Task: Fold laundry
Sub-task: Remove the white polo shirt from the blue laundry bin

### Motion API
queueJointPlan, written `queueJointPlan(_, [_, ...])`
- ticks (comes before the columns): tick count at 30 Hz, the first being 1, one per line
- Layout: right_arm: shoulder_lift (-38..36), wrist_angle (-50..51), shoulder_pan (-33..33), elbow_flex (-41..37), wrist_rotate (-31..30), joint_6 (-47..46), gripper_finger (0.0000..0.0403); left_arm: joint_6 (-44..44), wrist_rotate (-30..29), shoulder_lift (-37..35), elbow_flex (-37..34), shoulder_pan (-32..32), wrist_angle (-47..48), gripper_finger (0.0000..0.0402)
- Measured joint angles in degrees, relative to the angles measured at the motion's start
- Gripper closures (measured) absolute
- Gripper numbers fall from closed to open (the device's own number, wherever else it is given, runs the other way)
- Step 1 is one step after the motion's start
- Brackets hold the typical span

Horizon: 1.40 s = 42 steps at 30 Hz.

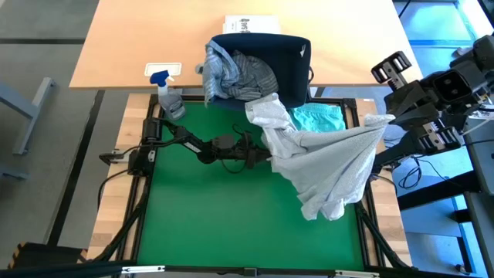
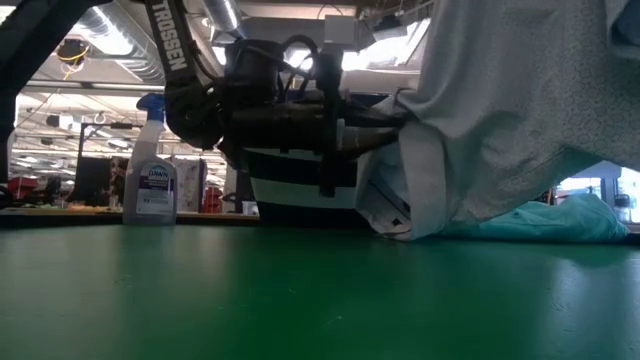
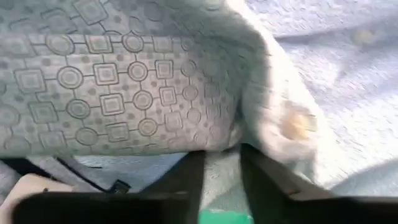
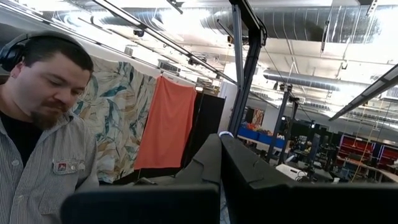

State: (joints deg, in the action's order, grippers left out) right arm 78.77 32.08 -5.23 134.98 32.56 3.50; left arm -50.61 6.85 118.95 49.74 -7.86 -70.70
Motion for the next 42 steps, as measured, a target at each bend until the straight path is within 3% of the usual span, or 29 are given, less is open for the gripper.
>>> queueJointPlan(3, [0.27, 0.11, 0.0, 0.0, 0.0, -0.02, 0.0402, 1.49, 3.1, -0.41, 0.0, -0.29, -0.74, 0.0388])
queueJointPlan(11, [0.35, 0.02, -0.02, 0.0, 0.0, 0.0, 0.0402, 6.3, 7.05, -7.12, 0.0, -0.37, 1.29, 0.0399])
queueJointPlan(13, [0.35, 0.02, 0.0, 0.0, -0.01, -0.02, 0.0402, 7.57, 9.26, -9.71, 0.0, -0.62, 5.51, 0.0399])
queueJointPlan(17, [0.35, 0.51, 0.0, 0.0, -0.02, 0.0, 0.0402, 7.62, 19.07, -12.17, 0.0, -1.91, 15.6, 0.0399])
queueJointPlan(22, [0.32, 2.06, 0.0, -0.02, -0.02, -0.02, 0.0402, 2.51, 30.8, -12.34, 0.0, -3.38, 27.64, 0.0399])
queueJointPlan(26, [0.32, 2.71, 0.0, -0.02, -0.02, 0.0, 0.0402, 2.43, 34.07, -12.34, -0.02, -3.35, 43.61, 0.0398])
queueJointPlan(31, [0.32, 2.89, 0.0, -0.02, -0.02, 0.0, 0.0402, 5.58, 23.78, -11.99, -0.07, -2.77, 55.23, 0.0382])
queueJointPlan(35, [0.32, 3.42, 0.0, -0.02, -0.02, 0.15, 0.0402, 6.83, 12.41, -11.99, -0.07, -2.73, 53.04, 0.0335])
queueJointPlan(42, [0.32, 5.3, 0.0, -0.02, -0.02, 1.88, 0.0402, 15.62, 3.36, -12.03, -0.02, -2.27, 48.97, 0.0237])
